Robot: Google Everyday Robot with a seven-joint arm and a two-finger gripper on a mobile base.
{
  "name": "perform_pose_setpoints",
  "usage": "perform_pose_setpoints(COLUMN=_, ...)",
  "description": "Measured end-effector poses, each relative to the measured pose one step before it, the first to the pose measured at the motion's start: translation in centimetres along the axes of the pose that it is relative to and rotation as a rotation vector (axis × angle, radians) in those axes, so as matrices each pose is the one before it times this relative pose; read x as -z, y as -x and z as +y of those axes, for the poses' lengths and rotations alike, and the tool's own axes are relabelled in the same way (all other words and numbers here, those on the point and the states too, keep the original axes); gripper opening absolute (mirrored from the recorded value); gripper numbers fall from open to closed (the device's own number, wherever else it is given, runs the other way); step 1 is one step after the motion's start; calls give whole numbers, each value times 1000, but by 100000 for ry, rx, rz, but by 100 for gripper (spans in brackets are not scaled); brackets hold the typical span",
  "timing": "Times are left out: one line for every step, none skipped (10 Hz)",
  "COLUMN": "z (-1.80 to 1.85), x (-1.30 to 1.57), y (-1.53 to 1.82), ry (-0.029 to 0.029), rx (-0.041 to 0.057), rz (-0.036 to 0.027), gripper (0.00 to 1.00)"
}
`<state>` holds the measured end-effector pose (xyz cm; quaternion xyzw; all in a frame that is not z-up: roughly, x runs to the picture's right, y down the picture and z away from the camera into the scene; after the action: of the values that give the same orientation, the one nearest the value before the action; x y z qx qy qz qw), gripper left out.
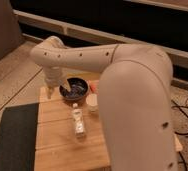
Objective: Move the arm in a circular motion
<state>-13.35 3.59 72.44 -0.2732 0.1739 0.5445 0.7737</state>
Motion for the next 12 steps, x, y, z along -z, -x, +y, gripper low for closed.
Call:
perform_pose_setpoints(z=-1208, x=-144, y=-1261, ry=30, rx=-5198, rz=1573, gripper=65)
perform_pose_setpoints(z=-2177, x=-119, y=-1745, ry=-365, rx=-8157, rz=2215, gripper=65)
perform_pose_setpoints(z=-1937, x=-36, y=-1112, ry=-330, rx=-6808, rz=1519, gripper=65)
perform_pose_setpoints(z=-4134, x=204, y=-1198, ry=-3362, rx=-11988, rz=1622, gripper=65)
perform_pose_setpoints(z=-2608, x=443, y=12, ry=-2167, rx=-7214, rz=-315, gripper=65)
perform_pose_setpoints(z=-1628, x=220, y=153, ry=-1107, rx=-4422, rz=9, gripper=65)
perform_pose_setpoints(z=-3176, x=720, y=1177, ry=-1878, rx=-7517, rz=-1189, gripper=65)
perform_pose_setpoints(z=-1335, x=323, y=969, ry=-305, rx=-3413, rz=-613, gripper=65)
perform_pose_setpoints(z=-2122, x=475, y=1954, ry=-391, rx=-4935, rz=-1053, gripper=65)
perform_pose_setpoints(z=-1481, x=205, y=2144, ry=-176, rx=-2968, rz=-1138, gripper=65)
perform_pose_setpoints(z=-569, x=226, y=2211, ry=1289, rx=-2174, rz=-1360, gripper=65)
perform_pose_setpoints(z=140, x=154, y=2806, ry=1792, rx=-849, rz=-2191, gripper=65)
